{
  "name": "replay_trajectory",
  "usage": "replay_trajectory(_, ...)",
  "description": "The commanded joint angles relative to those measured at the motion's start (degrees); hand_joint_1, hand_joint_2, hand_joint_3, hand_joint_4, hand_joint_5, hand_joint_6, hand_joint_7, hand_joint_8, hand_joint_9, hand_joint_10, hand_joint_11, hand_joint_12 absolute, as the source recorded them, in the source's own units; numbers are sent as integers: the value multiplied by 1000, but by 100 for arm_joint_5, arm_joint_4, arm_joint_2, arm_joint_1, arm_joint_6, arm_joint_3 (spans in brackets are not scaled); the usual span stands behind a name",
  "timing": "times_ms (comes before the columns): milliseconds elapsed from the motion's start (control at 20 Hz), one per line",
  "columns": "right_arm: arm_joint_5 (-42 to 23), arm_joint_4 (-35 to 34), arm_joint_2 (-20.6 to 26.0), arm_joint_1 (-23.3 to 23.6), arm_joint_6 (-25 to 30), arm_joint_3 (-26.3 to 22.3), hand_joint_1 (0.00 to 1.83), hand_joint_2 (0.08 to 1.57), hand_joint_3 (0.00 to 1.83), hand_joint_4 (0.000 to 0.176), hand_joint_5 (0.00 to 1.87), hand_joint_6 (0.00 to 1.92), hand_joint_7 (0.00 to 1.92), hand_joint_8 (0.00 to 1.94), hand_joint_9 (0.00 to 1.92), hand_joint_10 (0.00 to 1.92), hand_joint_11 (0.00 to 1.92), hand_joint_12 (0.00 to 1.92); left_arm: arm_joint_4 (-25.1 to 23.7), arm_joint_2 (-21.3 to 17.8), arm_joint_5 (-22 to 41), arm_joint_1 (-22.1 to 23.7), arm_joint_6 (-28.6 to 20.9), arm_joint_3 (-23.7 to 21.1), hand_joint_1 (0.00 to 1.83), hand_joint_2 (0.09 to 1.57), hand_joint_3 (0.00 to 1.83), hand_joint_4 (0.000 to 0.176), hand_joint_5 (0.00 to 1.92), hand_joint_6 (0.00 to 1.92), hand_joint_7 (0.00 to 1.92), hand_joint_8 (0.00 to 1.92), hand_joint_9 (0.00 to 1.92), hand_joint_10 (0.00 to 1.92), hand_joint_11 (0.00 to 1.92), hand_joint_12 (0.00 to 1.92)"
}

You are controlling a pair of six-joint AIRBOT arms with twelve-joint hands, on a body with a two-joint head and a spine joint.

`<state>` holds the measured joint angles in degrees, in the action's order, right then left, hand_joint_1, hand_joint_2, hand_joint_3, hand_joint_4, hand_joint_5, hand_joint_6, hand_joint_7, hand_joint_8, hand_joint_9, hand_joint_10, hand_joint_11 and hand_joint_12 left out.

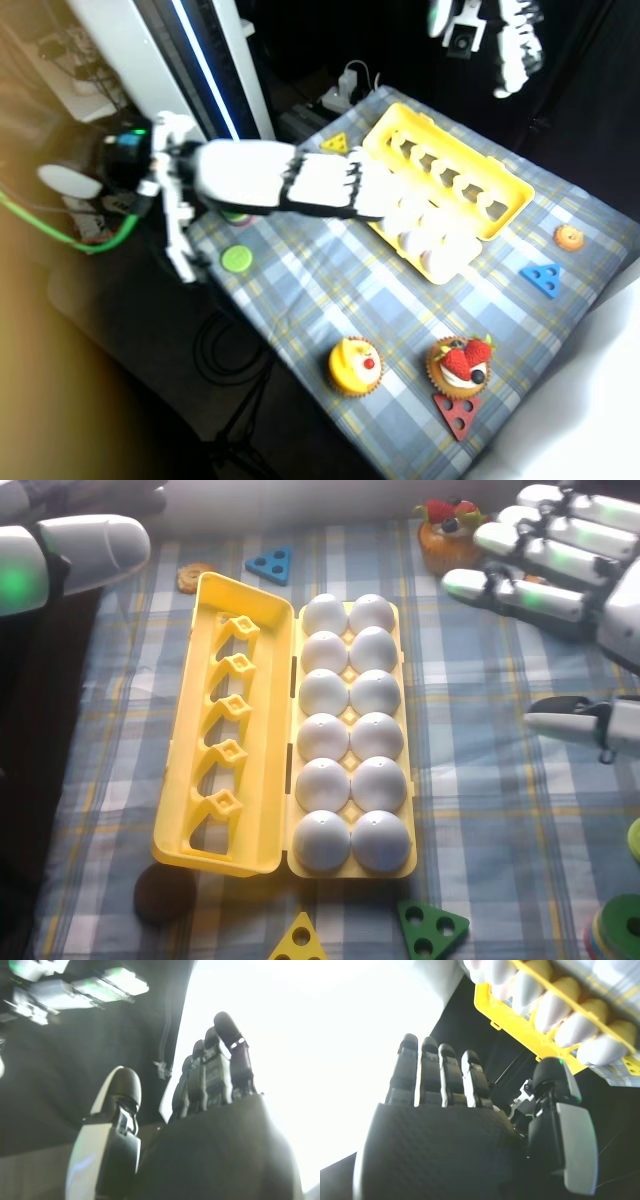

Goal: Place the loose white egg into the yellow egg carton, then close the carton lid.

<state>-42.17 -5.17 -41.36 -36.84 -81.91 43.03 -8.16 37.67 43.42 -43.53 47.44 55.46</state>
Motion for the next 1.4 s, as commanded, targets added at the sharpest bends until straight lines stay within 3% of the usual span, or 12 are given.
replay_trajectory(0, -906, 45, 64, 7, -86, -77, 280, 1249, 3, 111, 0, 0, 0, 0, 0, 0, 1, 0, 175, 42, 624, -14, -255, 72, 226, 1419, 1, 0, 15, 0, 98, 0, 287, 30, 0, 1253)
replay_trajectory(50, -969, 44, 118, -81, -89, -131, 282, 1251, 4, 99, 0, 0, 0, 0, 0, 0, 0, 0, 173, 78, 610, -121, -580, 179, 143, 1431, 6, 0, 2, 0, 79, 5, 304, 34, 0, 1302)
replay_trajectory(100, -1032, 34, 169, -173, -89, -184, 310, 1247, 2, 112, 0, 0, 0, 0, 0, 0, 2, 1, 173, 123, 590, -285, -870, 293, 32, 1436, 7, 0, 0, 0, 82, 7, 333, 44, 0, 1348)
replay_trajectory(200, -1104, 24, 224, -283, -89, -253, 384, 1261, 5, 97, 0, 0, 0, 0, 0, 0, 13, 9, 284, 237, 630, -642, -1307, 462, 0, 1397, 0, 0, 0, 0, 58, 0, 320, 35, 14, 1430)
replay_trajectory(300, -1152, 25, 239, -314, -89, -283, 364, 1260, 4, 114, 0, 0, 0, 0, 0, 0, 30, 24, 435, 329, 722, -969, -1533, 549, 0, 1357, 0, 0, 0, 0, 6, 0, 357, 44, 100, 1401)
replay_trajectory(500, -1157, 25, 220, -315, -89, -292, 407, 1282, 0, 104, 0, 0, 0, 0, 0, 0, 0, 166, 846, 519, 1073, -1751, -1756, 578, 0, 1358, 1, 0, 0, 0, 0, 0, 358, 36, 89, 1371)
replay_trajectory(600, -1159, 25, 196, -315, -89, -291, 352, 1267, 0, 121, 0, 0, 0, 0, 0, 0, 0, 177, 881, 619, 1134, -2010, -1943, 617, 0, 1338, 0, 0, 0, 0, 0, 0, 346, 25, 106, 1306)
replay_trajectory(750, -1173, 17, 195, -328, -84, -292, 349, 1257, 0, 150, 0, 0, 0, 0, 0, 0, 0, 6, 649, 749, 909, -2022, -2127, 694, 0, 1324, 0, 0, 0, 0, 0, 0, 299, 3, 41, 1346)
replay_trajectory(900, -1202, 17, 185, -328, -76, -292, 365, 1260, 1, 143, 0, 0, 0, 0, 0, 0, 12, 6, 396, 897, 744, -2021, -2355, 771, 0, 1299, 0, 0, 0, 0, 0, 0, 235, 4, 0, 1352)
replay_trajectory(1000, -1215, 18, 184, -328, -67, -292, 375, 1242, 0, 158, 0, 0, 0, 0, 0, 0, 0, 0, 241, 1000, 661, -2018, -2558, 853, 0, 1281, 0, 0, 0, 0, 0, 0, 247, 24, 22, 1427)
replay_trajectory(1200, -1220, 1, 184, -329, -65, -286, 433, 1251, 0, 132, 0, 0, 0, 0, 0, 0, 0, 0, 139, 1097, 806, -1993, -2688, 887, 0, 1292, 0, 0, 0, 0, 0, 0, 258, 20, 67, 1435)
replay_trajectory(1350, -1220, -42, 180, -343, -65, -275, 411, 1246, 0, 132, 0, 0, 0, 0, 0, 0, 0, 0, 110, 1095, 1045, -1946, -2703, 845, 0, 1265, 0, 48, 0, 0, 0, 0, 339, 46, 22, 1357)
